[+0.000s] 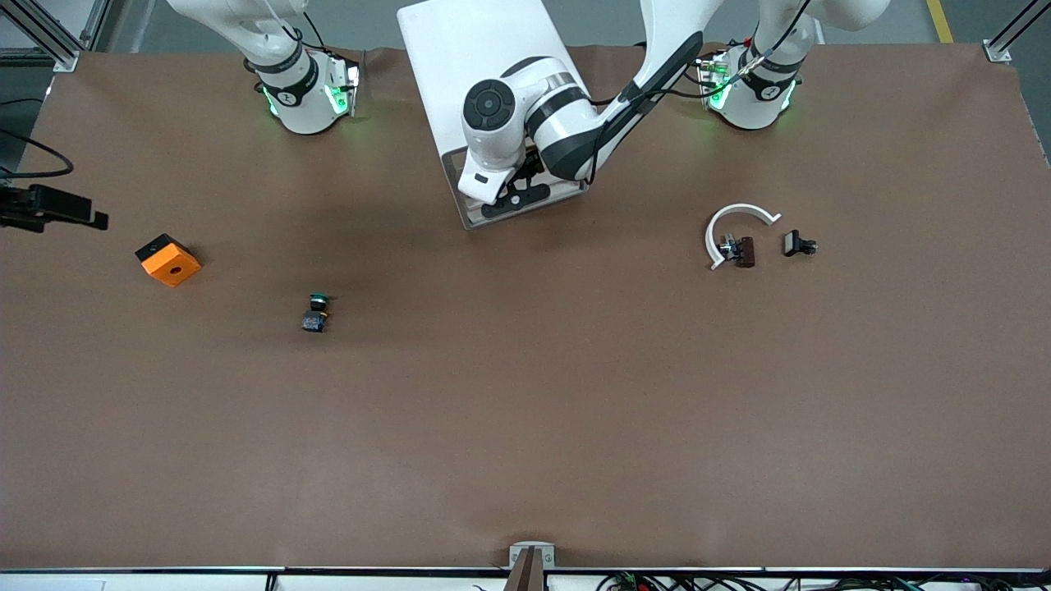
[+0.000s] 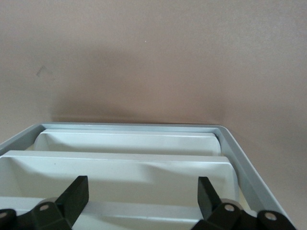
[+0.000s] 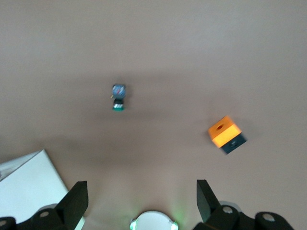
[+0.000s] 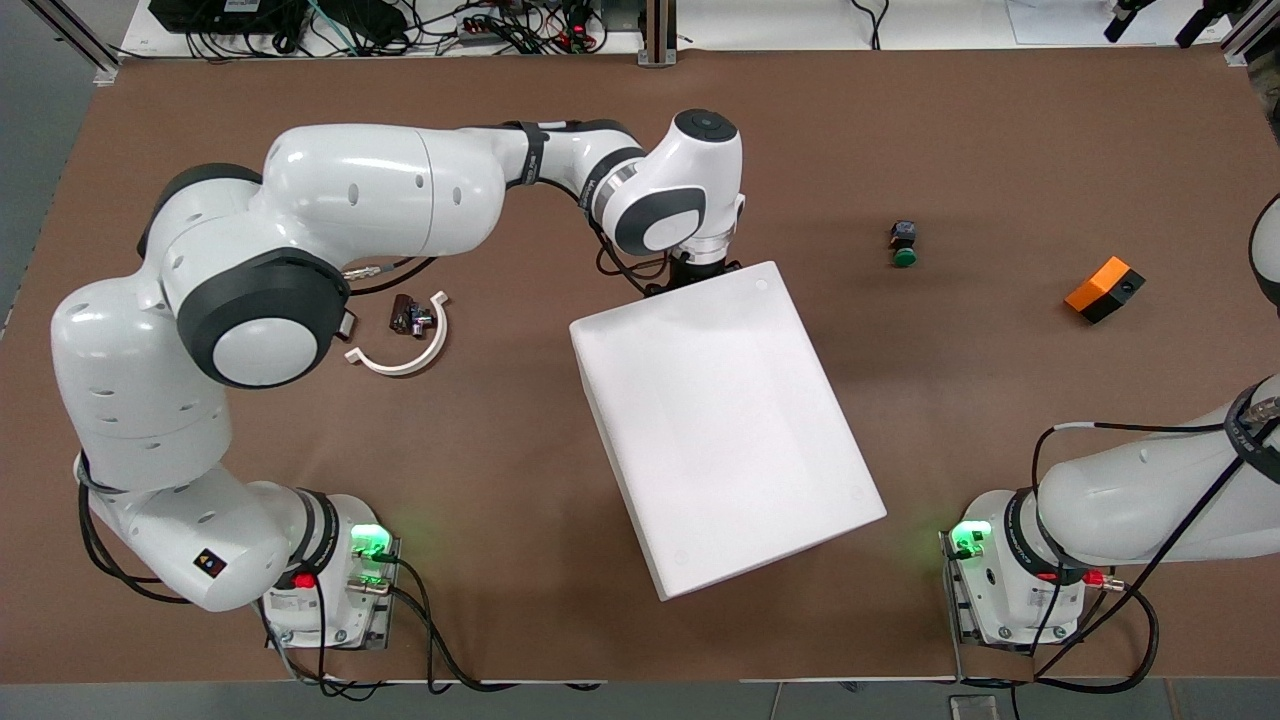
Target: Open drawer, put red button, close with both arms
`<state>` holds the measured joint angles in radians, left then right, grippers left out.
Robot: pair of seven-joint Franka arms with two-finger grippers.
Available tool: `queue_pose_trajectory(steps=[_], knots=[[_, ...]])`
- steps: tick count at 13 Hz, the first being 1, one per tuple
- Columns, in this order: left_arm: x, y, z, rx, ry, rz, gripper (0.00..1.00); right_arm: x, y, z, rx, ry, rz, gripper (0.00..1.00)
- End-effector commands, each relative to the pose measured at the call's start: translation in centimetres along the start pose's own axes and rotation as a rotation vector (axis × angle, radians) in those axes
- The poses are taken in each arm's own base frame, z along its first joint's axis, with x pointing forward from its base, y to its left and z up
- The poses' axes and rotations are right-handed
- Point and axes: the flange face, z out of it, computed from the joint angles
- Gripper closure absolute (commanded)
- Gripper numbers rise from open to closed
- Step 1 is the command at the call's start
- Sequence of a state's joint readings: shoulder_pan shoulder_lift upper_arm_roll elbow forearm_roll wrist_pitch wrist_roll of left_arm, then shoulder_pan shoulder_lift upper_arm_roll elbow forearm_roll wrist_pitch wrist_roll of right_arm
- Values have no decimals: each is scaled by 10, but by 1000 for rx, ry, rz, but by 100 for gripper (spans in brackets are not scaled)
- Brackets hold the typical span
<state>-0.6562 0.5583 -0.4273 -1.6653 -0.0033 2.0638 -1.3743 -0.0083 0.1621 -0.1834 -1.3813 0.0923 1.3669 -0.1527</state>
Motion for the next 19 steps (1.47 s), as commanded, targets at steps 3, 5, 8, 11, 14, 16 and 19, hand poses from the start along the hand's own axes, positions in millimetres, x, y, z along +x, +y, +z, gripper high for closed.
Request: queue_pose_trajectory(steps=[3, 5, 8, 11, 14, 16, 19], knots=[[-9, 5, 1, -4, -32, -10, 0, 18, 41, -24, -99, 102, -78, 0], [-1, 7, -7, -20, -28, -11, 0, 19, 47, -27, -119, 110, -67, 0], [24, 2, -20, -37, 5, -27, 0, 15, 47, 1, -97, 31, -85, 0], [52, -5, -24, -31, 50, -33, 0, -15, 48, 3, -80, 19, -127, 0], [88, -17, -32, -39, 61, -35, 0, -39, 24, -1, -92, 17, -169, 0], [117, -28, -40, -51, 62, -29, 0, -41, 2, -1, -102, 4, -207, 0], [155, -52, -52, -57, 67, 3, 0, -42, -18, 0, -127, -2, -240, 0]])
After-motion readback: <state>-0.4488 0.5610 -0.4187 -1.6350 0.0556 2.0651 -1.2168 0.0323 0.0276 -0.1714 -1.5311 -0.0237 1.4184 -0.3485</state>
